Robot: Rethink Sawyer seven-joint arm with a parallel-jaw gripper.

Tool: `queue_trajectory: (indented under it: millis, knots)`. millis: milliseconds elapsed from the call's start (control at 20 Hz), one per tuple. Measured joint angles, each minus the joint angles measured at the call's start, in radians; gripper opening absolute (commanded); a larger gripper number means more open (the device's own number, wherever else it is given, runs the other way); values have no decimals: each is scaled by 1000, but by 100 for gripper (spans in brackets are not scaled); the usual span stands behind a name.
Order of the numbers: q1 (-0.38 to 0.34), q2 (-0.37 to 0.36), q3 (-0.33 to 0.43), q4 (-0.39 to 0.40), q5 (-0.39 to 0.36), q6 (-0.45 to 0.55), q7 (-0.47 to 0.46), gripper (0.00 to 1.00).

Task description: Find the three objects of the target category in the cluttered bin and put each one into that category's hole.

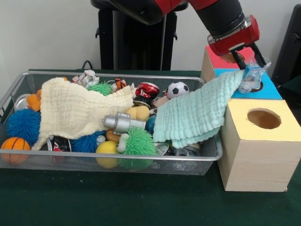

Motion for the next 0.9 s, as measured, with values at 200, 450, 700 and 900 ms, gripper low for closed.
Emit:
queue_trajectory:
  millis: [200,450,700,900]
  knots:
    - [-3,8,-1,0,0,0,0,0]
    - [8,11,-1,0,0,0,0,0]
    - [31,11,-4,0,0,0,0,0]
    - [51,10,-5,3,-2,0,0,0]
